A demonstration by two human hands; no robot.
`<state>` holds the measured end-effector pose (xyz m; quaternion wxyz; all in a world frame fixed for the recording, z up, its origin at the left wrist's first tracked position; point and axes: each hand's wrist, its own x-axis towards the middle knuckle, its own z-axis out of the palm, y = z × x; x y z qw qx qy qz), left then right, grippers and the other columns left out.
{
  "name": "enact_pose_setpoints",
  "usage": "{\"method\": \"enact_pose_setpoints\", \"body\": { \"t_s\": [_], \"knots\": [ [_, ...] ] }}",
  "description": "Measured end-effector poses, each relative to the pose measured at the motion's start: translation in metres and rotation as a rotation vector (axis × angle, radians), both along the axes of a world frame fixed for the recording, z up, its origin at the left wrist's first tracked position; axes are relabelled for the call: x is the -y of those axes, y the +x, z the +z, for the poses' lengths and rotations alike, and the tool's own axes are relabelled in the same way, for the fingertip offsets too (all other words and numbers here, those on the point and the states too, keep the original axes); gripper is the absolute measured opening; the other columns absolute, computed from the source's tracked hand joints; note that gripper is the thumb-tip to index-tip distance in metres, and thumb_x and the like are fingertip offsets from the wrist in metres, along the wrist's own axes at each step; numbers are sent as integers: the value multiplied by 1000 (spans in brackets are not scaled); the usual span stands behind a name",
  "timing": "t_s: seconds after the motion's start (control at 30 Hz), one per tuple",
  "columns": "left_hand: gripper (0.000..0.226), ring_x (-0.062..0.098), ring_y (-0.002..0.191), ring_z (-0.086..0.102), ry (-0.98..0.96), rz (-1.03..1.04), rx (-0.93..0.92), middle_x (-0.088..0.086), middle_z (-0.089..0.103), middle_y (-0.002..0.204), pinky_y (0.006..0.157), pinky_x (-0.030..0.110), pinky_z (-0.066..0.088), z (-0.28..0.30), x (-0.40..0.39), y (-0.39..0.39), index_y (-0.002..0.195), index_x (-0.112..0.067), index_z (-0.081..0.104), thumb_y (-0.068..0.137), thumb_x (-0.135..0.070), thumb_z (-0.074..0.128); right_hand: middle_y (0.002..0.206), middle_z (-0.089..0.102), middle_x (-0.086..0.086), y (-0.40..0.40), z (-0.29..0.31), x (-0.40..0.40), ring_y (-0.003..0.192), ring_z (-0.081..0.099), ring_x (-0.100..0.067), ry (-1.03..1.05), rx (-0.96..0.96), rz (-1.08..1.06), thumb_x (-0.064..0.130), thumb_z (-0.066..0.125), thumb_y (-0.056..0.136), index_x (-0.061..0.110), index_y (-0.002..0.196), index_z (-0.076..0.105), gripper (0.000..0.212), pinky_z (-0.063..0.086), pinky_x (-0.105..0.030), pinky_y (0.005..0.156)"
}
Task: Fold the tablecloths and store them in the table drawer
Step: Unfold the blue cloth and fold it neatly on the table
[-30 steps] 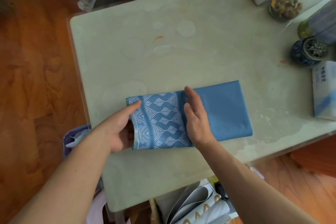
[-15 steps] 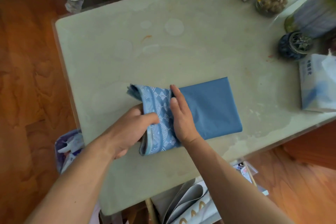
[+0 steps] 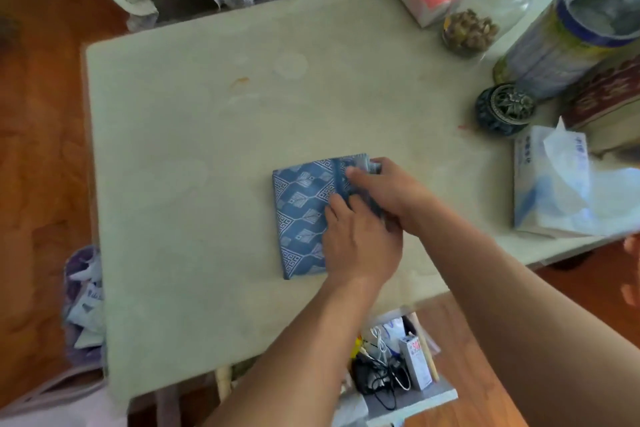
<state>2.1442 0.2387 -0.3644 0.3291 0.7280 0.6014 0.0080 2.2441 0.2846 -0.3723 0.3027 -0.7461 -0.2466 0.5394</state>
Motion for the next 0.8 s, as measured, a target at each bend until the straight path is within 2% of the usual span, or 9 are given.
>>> {"method": "enact_pose_setpoints", "body": {
  "t_s": [0.1,0.17,0.23,0.3,0.4,0.5,0.57,0.67,0.8],
  "knots": [
    [19,25,104,51,4,-155,291,4,55,114,92,43,46,-15,5,-46,110,-18,60,93,-22,53,135,50,-15,-28,-9,3,121,50,-35,30,560,73,37,59,93,10,150,28,70,43,-42,95],
    [31,25,111,55,72,-379,204,5,63,118,99,41,45,-26,11,-73,117,-15,63,93,-18,43,154,28,-16,-51,4,16,138,29,-39,178,895,159,19,49,93,17,157,15,73,32,-49,110],
    [52,30,134,49,232,-599,-65,12,61,138,118,43,30,-39,25,-81,134,-7,60,96,-31,36,164,13,-11,-67,3,18,150,7,-40,357,973,388,25,41,97,21,158,18,65,13,-55,121],
    [68,34,143,40,222,-686,-270,18,55,145,124,49,19,-43,36,-75,142,-3,54,96,-48,35,166,8,-6,-62,-14,11,153,-5,-37,336,984,631,49,27,103,26,158,18,61,-2,-55,123],
    [78,28,151,26,196,-687,-206,12,42,156,126,46,10,-37,37,-66,149,-8,44,92,-61,37,167,12,-2,-26,-47,13,154,-2,-30,237,942,699,66,16,99,33,159,15,69,-4,-53,123],
    [45,28,144,37,289,-394,152,8,53,147,123,45,23,-29,26,-86,133,-12,63,97,-34,48,163,26,-4,-16,-63,18,151,16,-29,341,966,655,62,21,100,29,157,26,66,7,-50,123],
    [41,36,132,46,456,39,147,18,54,138,114,48,35,-34,20,-104,128,-6,64,93,-24,56,160,33,-5,-15,-65,17,148,24,-30,381,999,601,59,25,100,27,155,31,64,12,-49,123],
    [55,34,122,55,70,502,182,17,60,129,105,40,44,-34,9,-102,136,-6,55,94,-41,61,153,43,-10,-15,-71,16,141,34,-33,411,1029,547,57,30,99,22,151,41,63,21,-48,120],
    [47,26,93,74,-438,698,551,4,77,103,91,46,59,-22,-15,-95,110,-12,68,72,-35,82,154,40,-12,-16,-72,16,143,30,-34,378,961,549,60,26,98,20,152,38,69,17,-47,121]
  ]
}}
